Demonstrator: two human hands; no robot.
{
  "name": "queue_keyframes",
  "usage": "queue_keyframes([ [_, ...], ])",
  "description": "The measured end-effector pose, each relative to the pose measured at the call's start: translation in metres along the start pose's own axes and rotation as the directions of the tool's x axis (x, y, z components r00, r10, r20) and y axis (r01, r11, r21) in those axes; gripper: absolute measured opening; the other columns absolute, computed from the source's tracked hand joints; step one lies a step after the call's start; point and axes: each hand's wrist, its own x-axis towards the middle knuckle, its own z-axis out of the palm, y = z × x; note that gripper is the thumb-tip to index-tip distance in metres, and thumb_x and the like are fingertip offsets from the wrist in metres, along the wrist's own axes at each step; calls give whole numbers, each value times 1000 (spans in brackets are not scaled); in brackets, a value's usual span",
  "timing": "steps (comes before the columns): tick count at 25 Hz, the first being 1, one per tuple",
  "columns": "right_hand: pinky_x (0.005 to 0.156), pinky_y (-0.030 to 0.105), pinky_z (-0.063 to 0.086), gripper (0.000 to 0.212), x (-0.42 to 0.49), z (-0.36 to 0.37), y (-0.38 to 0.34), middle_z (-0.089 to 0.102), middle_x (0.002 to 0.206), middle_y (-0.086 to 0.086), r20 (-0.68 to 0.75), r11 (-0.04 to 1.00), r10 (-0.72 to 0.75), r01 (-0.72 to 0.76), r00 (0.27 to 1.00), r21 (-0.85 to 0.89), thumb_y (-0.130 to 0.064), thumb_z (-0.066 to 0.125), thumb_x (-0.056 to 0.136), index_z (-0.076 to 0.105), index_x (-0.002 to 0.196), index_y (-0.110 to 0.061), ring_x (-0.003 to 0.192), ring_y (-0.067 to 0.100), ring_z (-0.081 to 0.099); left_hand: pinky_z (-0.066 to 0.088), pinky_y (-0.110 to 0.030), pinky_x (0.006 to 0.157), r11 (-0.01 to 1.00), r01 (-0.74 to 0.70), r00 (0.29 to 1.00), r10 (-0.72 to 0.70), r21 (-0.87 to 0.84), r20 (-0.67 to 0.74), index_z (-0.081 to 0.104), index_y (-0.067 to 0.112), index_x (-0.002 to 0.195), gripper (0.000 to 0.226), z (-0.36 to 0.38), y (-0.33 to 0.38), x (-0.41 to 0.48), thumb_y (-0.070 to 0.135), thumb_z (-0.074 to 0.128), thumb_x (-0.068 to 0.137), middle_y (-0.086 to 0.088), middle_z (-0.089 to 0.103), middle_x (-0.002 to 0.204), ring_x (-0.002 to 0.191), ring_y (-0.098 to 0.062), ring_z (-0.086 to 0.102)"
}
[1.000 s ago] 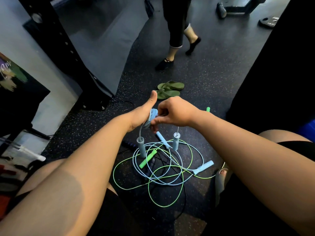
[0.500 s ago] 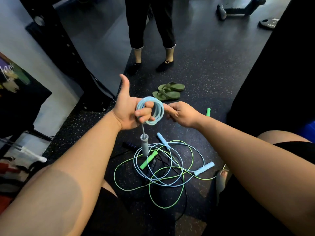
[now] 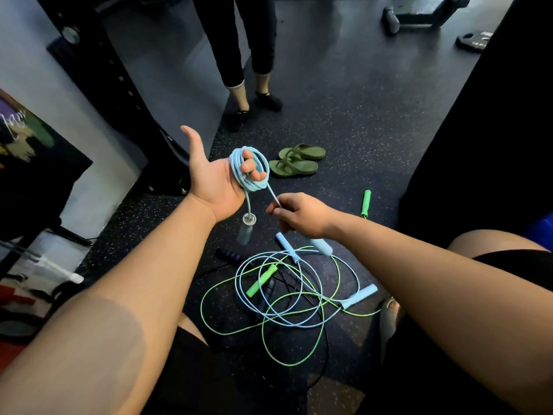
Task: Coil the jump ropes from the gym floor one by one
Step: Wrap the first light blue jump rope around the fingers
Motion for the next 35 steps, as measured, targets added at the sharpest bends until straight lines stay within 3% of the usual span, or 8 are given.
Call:
queue_keyframes([
  [6,65,33,55,14,-2,7,-9,70,77,3,35,995,-37,40,999,-90,-15,51,99,61,103,-6,67,23,67,46,-33,83,997,-62,997,61,-41,-39,53,10,85,99,2,-2,2,102,19,63,-4,47,70,67,-24,52],
  [12,61,33,38,18,-3,3,-22,56,67,-1,-72,857,-288,224,955,-465,-24,63,89,58,81,-10,65,23,51,52,-40,91,986,-111,972,133,124,-193,50,7,103,98,8,-10,8,94,19,74,-8,58,77,75,-28,61],
  [16,74,39,51,17,-1,1,-29,65,91,10,-90,793,-441,340,893,-505,-15,64,79,69,93,-8,87,28,62,52,-39,86,961,13,964,62,277,-260,52,5,109,100,10,-15,11,93,19,77,-10,61,87,78,-25,64],
  [21,69,42,54,30,-6,-9,-38,58,108,8,7,703,-487,397,873,-590,-19,68,79,65,109,-13,87,31,63,48,-33,79,691,221,975,-145,688,-168,67,14,65,97,12,-27,11,91,10,80,-3,67,68,82,-23,62],
  [24,61,42,53,25,-8,-13,-43,60,105,4,35,650,-542,445,840,-616,-24,76,77,67,97,-12,79,27,63,43,-41,102,518,206,978,-100,830,-181,71,10,94,97,7,-30,7,85,10,82,-10,73,82,104,-28,65],
  [28,66,26,43,33,-10,-12,-43,55,90,-8,14,780,-472,425,881,-459,-32,84,71,64,93,-17,73,9,50,49,-42,101,525,261,963,-195,810,-184,72,26,103,90,2,-31,3,85,7,84,-18,74,107,105,-30,69],
  [32,61,20,43,37,-12,-21,-25,62,79,-10,-97,933,-282,249,954,-261,-47,79,79,60,92,-18,70,8,57,48,-38,93,462,335,940,-222,821,-259,71,9,88,113,-6,-31,7,101,9,66,-10,73,78,85,-26,71],
  [35,74,24,45,32,-8,-18,-13,63,96,-3,-195,978,-189,166,963,-128,-32,69,91,57,115,-14,81,11,58,44,-35,65,627,292,956,-222,722,-193,52,14,64,96,-5,-25,7,95,2,73,-1,37,46,46,-24,41],
])
